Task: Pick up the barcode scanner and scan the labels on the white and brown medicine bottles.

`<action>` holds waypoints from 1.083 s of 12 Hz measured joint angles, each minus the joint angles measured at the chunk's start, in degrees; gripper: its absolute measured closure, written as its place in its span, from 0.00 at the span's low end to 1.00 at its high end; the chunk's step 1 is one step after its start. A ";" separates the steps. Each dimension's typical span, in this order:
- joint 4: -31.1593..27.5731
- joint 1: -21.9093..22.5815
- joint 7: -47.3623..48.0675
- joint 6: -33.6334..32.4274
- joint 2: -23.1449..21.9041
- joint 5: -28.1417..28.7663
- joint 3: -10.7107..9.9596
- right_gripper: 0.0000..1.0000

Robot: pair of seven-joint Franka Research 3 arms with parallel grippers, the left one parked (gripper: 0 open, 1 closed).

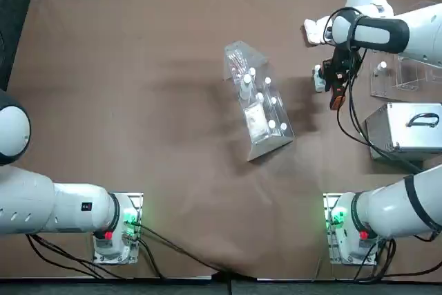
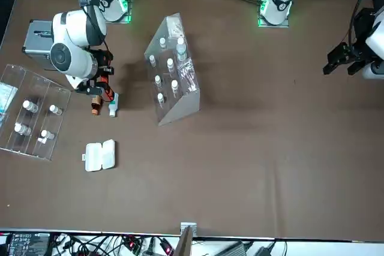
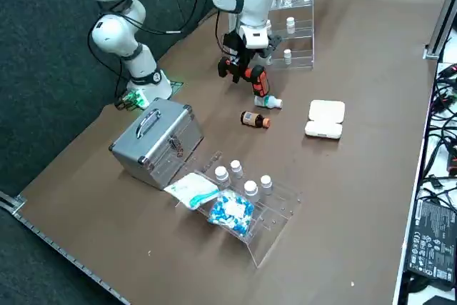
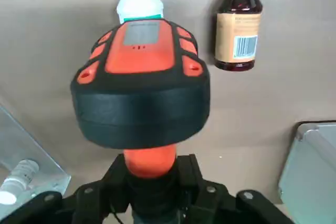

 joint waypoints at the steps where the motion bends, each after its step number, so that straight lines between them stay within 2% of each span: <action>1: 0.42 -0.33 -1.38 -0.77 -0.52 -0.01 -0.02 0.56; 5: 1.21 -3.66 -5.70 -2.79 -1.75 -0.59 -0.32 0.56; 9: 1.21 -7.45 -7.69 -3.36 -1.96 -4.26 -0.54 0.56; 13: 1.20 -10.48 -11.12 -3.72 -1.95 -4.46 -0.58 0.56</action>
